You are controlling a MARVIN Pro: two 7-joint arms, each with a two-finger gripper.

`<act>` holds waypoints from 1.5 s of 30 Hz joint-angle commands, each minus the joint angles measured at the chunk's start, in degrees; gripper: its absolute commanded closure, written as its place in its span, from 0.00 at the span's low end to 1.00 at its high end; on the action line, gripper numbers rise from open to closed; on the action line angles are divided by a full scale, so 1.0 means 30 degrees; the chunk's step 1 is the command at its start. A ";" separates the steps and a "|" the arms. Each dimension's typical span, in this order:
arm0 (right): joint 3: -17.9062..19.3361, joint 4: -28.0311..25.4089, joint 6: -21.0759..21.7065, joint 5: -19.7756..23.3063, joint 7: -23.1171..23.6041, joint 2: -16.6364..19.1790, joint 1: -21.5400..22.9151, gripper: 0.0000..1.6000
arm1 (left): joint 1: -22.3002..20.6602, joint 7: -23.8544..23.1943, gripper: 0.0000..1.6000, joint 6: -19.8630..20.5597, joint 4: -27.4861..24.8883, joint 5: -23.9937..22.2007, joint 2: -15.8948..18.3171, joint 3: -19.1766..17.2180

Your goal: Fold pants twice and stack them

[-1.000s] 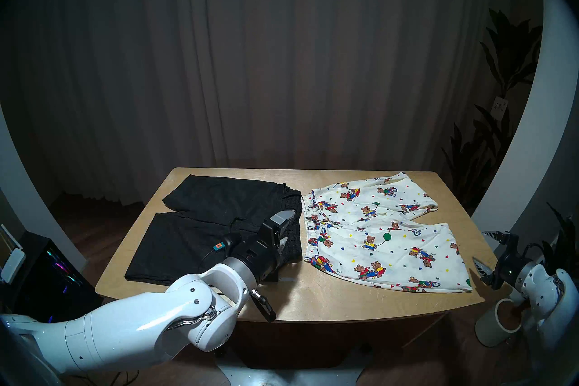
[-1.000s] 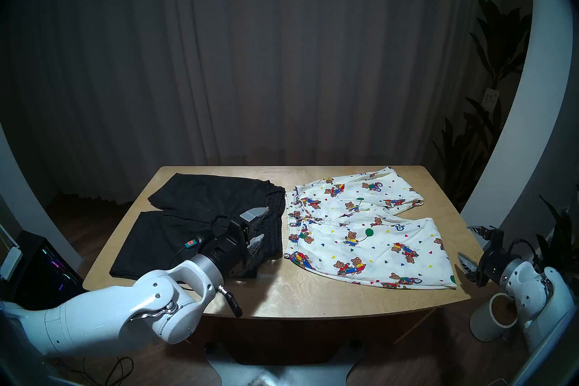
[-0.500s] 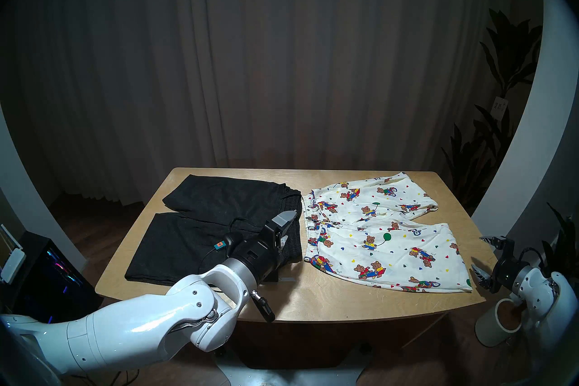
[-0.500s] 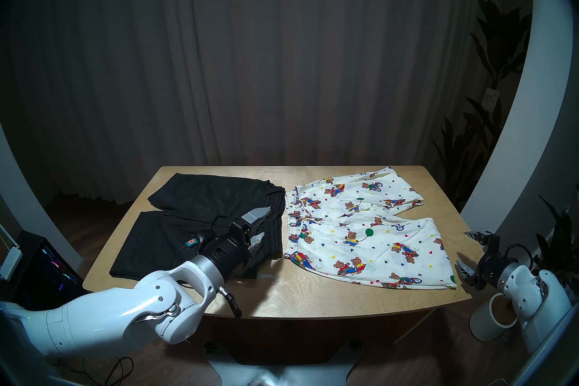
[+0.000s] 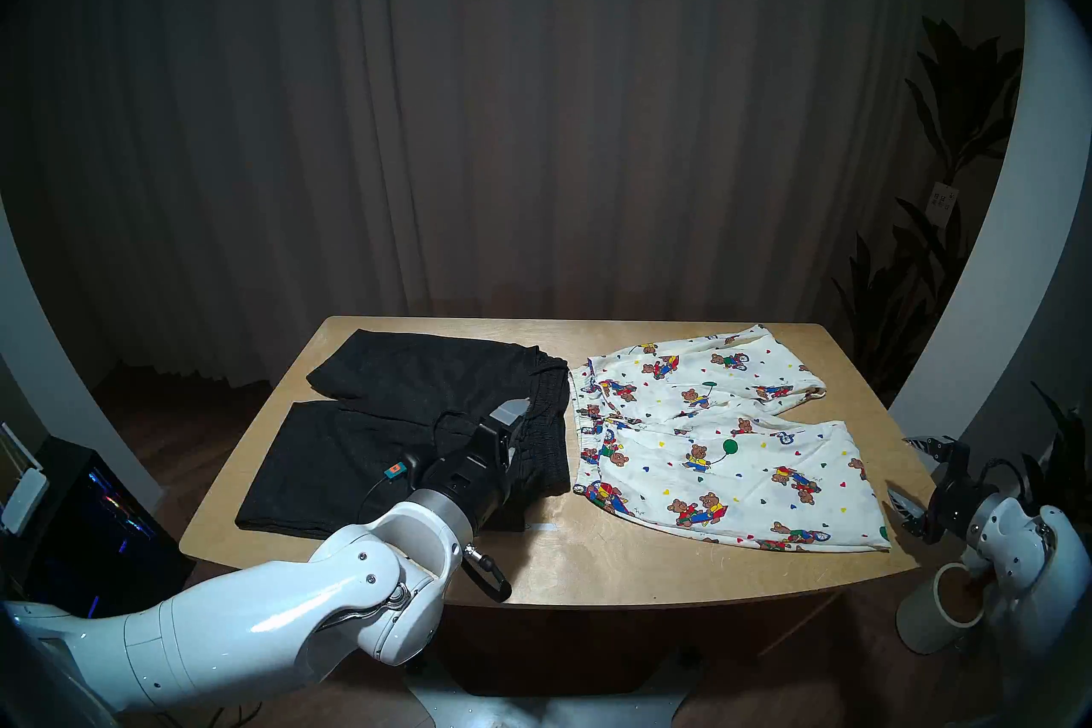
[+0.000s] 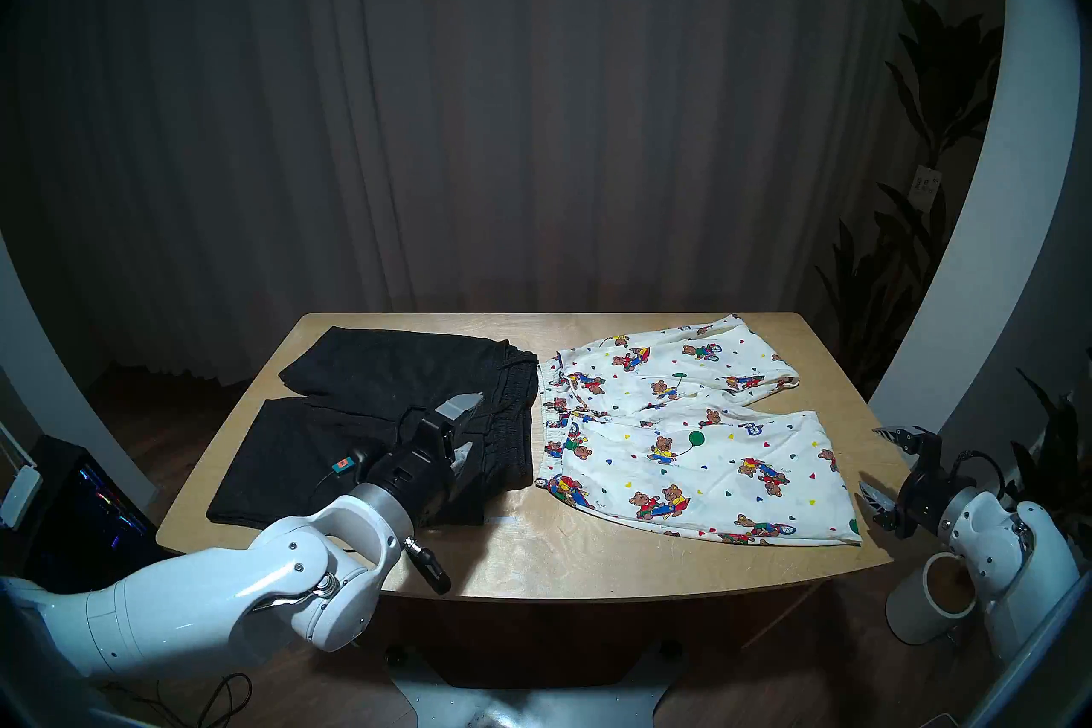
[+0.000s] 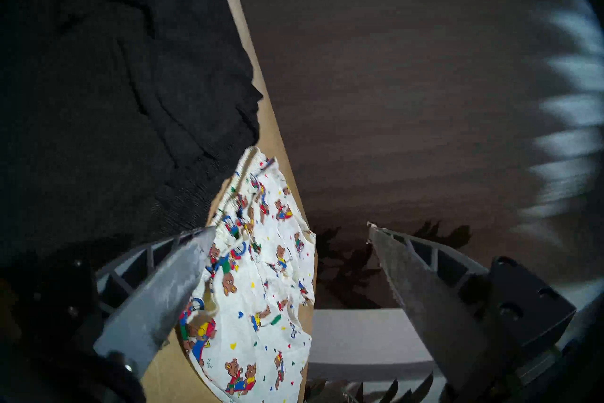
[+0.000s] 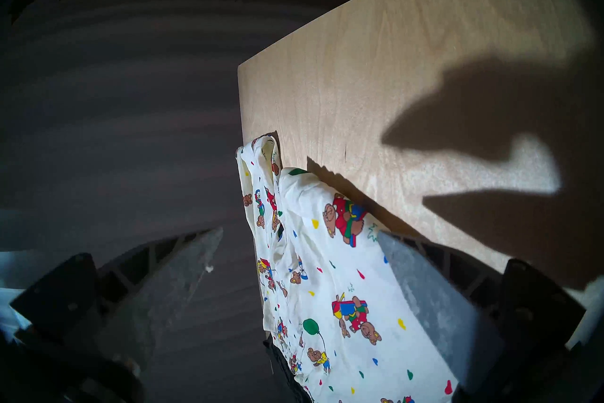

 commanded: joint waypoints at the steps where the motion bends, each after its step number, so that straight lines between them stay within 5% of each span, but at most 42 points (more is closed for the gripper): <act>1: 0.0606 -0.0399 0.0011 0.0449 -0.0058 -0.0166 -0.0195 0.00 | 0.1284 -0.0351 0.00 -0.2177 -0.0732 -0.0952 -0.1877 -0.0351; 8: 0.1113 -0.0752 0.0076 0.0691 -0.0086 -0.0574 -0.0780 0.00 | 0.0522 -0.0348 0.00 -0.2721 -0.1097 0.0247 -0.2777 0.0741; 18: 0.1556 -0.1149 0.0212 0.0675 0.0033 -0.0969 -0.1275 0.00 | -0.0778 -0.0145 0.00 -0.1761 -0.0223 0.1116 -0.4023 0.2102; 45: 0.1666 -0.0738 0.0721 -0.0443 0.0484 -0.0860 -0.0919 0.00 | -0.1640 -0.0961 0.00 0.1684 0.3158 -0.0959 -0.6304 0.2443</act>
